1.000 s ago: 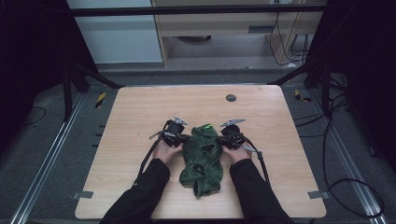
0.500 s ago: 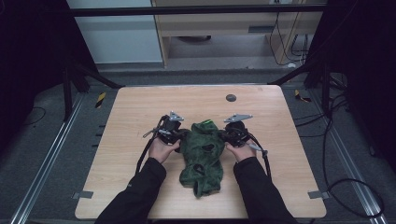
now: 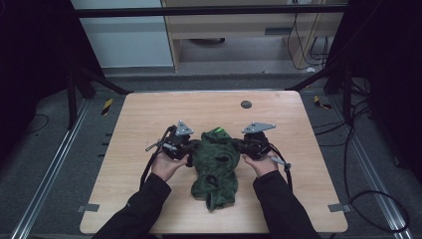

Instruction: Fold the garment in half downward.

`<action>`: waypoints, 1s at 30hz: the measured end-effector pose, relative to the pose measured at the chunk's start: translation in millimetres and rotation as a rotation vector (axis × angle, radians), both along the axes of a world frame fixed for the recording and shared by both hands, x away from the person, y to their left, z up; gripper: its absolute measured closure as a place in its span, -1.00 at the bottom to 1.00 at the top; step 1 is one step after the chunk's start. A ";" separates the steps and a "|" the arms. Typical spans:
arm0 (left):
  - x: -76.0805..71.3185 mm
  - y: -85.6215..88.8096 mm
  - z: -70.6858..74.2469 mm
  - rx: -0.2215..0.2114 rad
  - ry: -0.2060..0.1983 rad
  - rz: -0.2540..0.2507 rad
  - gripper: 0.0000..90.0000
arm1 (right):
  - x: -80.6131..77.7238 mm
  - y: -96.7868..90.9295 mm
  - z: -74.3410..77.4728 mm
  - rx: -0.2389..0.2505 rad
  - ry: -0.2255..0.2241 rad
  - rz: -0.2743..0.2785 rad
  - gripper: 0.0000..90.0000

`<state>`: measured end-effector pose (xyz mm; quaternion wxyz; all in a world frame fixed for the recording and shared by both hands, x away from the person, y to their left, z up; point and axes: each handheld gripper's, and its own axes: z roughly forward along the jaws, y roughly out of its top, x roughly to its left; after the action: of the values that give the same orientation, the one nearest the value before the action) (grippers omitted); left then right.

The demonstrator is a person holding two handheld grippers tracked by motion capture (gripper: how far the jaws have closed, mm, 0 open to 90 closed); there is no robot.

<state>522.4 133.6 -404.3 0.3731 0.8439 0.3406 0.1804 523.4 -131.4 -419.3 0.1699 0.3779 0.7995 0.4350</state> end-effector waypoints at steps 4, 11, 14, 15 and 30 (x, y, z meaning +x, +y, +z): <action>-8.7 1.1 2.7 0.000 0.000 -0.011 0.91 | -8.5 -1.2 3.6 0.012 -0.013 0.022 0.94; -24.3 4.5 3.6 0.006 -0.003 -0.015 0.91 | -22.4 -0.3 9.7 0.012 -0.030 0.044 0.94; -29.0 7.1 2.7 0.002 0.005 -0.011 0.91 | -26.3 0.0 10.5 0.012 -0.030 0.048 0.94; -31.0 8.3 2.3 -0.001 0.009 -0.013 0.91 | -29.1 0.3 10.6 0.014 -0.030 0.054 0.94; -56.6 13.4 -16.8 0.017 0.051 -0.039 0.91 | -60.7 0.8 -2.1 0.014 -0.015 0.104 0.94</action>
<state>465.8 146.9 -421.1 0.3605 0.8580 0.3317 0.1546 462.7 -130.5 -421.4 0.1502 0.3339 0.8136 0.4516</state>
